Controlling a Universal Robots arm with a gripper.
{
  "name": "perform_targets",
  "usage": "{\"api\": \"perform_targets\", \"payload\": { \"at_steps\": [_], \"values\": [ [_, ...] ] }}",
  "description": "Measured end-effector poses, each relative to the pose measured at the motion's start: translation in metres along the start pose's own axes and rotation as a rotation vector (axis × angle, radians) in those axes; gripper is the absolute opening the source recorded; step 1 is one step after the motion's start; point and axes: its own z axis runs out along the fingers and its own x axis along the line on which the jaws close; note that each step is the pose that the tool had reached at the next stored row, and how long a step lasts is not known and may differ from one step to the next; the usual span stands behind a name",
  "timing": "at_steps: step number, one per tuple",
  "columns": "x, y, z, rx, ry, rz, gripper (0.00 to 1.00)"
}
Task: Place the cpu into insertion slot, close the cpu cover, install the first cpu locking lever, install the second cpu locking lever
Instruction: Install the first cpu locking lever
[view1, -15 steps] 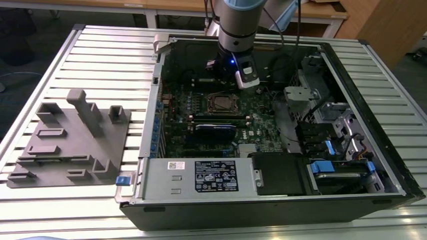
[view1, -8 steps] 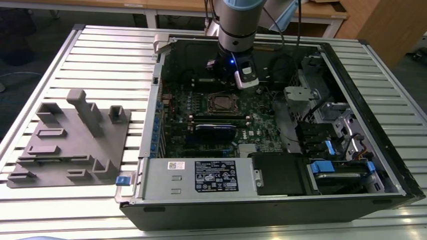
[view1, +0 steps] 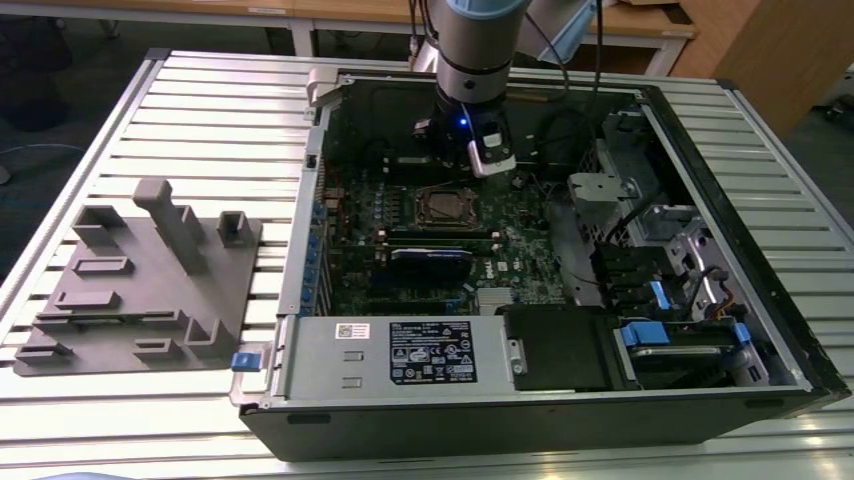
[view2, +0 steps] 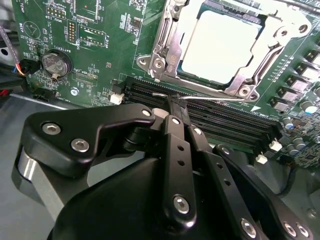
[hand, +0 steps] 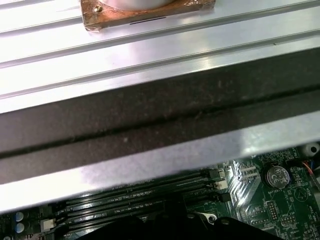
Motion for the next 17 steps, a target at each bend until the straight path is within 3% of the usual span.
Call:
{"api": "perform_targets", "payload": {
  "at_steps": [9, 15, 17],
  "values": [
    [0.0001, -0.0001, 0.0005, 0.0089, -0.0035, 0.006, 0.11],
    [0.0, -0.0001, 0.0013, 0.01, -0.0042, 0.006, 0.11],
    [0.0001, -0.0004, 0.0023, 0.0145, -0.0054, 0.006, 0.11]
  ]
}}
